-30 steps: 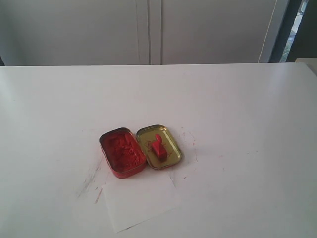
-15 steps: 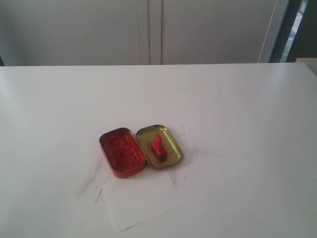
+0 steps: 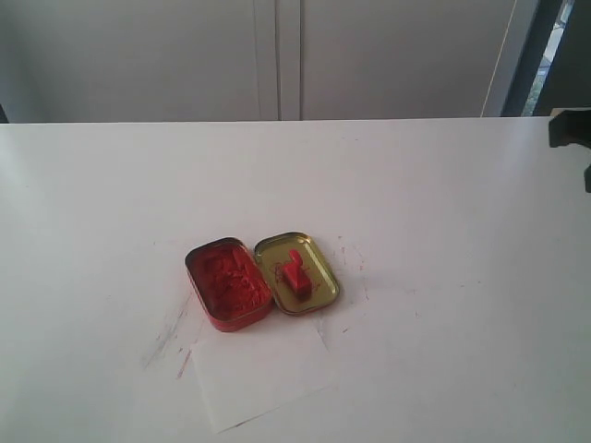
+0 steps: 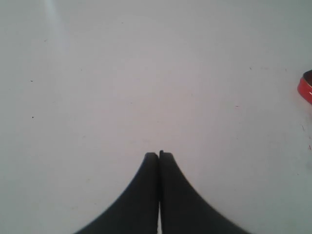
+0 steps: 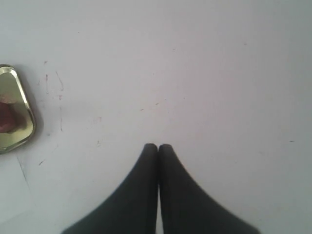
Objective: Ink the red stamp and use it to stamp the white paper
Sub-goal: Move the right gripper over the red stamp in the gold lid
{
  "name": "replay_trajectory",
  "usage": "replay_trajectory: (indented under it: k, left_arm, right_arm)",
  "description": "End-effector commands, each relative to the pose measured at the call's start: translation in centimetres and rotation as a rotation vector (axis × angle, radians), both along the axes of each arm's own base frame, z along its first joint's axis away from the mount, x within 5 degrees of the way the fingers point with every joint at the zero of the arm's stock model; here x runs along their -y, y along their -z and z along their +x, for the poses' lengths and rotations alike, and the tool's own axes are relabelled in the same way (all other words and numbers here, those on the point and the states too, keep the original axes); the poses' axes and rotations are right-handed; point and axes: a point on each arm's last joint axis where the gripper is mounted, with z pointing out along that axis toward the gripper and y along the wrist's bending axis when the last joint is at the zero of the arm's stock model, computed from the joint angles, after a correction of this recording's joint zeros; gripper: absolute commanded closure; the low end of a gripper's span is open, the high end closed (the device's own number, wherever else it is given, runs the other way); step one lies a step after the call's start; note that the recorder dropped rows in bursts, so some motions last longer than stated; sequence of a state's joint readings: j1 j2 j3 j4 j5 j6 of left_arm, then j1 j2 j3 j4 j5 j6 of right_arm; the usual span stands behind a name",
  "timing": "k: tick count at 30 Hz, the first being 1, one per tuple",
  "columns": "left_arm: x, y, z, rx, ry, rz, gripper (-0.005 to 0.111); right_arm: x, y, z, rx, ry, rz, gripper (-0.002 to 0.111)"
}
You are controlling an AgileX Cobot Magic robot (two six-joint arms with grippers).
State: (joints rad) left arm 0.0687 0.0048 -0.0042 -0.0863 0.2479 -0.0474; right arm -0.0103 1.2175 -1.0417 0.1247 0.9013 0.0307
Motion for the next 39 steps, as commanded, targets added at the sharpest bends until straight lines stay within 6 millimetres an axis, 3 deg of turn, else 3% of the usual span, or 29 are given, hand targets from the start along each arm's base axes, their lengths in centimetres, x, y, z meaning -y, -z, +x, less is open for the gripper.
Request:
replay_trajectory:
  k: [1, 22, 39]
  left_arm:
    - [0.0, 0.1, 0.0, -0.003, 0.003, -0.008, 0.107]
    - [0.0, 0.1, 0.0, -0.003, 0.003, -0.008, 0.107]
    - [0.0, 0.1, 0.0, -0.003, 0.003, -0.008, 0.107]
  right_arm:
    - [-0.7, 0.5, 1.3, -0.028, -0.041, 0.018, 0.108]
    - [-8.9, 2.4, 7.6, -0.143, -0.302, -0.005, 0.108]
    - [-15.4, 5.3, 11.0, -0.244, -0.453, -0.047, 0.108]
